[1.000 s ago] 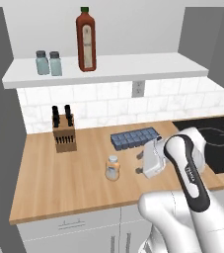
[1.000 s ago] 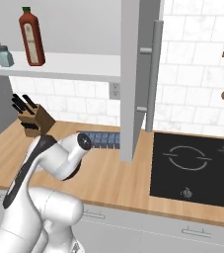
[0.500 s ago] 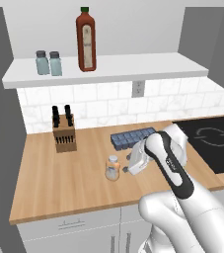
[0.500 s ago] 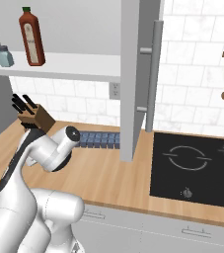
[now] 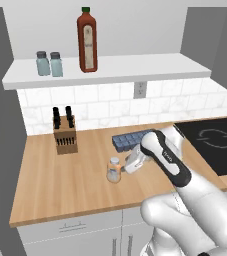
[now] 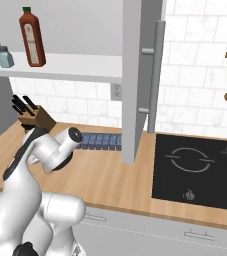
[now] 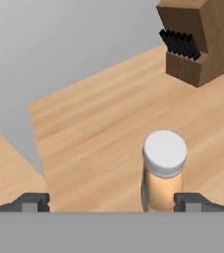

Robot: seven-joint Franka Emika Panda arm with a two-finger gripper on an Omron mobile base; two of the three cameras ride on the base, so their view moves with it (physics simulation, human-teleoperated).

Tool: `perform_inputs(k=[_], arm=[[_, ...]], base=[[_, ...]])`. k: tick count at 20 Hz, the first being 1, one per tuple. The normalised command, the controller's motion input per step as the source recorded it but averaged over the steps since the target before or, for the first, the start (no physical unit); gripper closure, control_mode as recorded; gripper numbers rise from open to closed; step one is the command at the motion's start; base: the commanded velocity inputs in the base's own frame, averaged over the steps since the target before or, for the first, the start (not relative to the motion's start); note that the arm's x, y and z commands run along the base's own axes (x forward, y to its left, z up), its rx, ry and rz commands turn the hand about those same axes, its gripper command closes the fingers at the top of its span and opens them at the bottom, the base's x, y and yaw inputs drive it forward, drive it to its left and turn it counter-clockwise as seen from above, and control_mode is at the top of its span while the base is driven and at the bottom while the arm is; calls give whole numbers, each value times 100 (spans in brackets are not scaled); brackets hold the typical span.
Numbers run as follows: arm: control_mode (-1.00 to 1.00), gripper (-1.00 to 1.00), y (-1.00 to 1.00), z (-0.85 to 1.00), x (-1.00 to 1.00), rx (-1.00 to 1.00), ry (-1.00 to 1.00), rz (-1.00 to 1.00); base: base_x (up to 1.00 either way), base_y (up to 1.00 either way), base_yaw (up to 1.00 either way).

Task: Put the shaker and condiment bottle from the counter next to their counterparts in the cabinet.

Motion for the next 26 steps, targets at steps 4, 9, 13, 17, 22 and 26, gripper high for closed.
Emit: perform_inputs(k=[4,9,13,17,22,26], arm=[[-100,-100,9,-94,0,3,0,-9],[-100,-100,1,-72,0,7,-4,-9],[-100,-100,0,-67,0,8,-7,-9],[-100,-100,10,-65,0,3,-10,-9],[-100,-100,15,-60,0,4,-11,-10],[-100,-100,13,-61,0,8,-11,-12]], base=[[0,0,0],[0,0,0],[0,0,0],[0,0,0],[0,0,0],[0,0,0]])
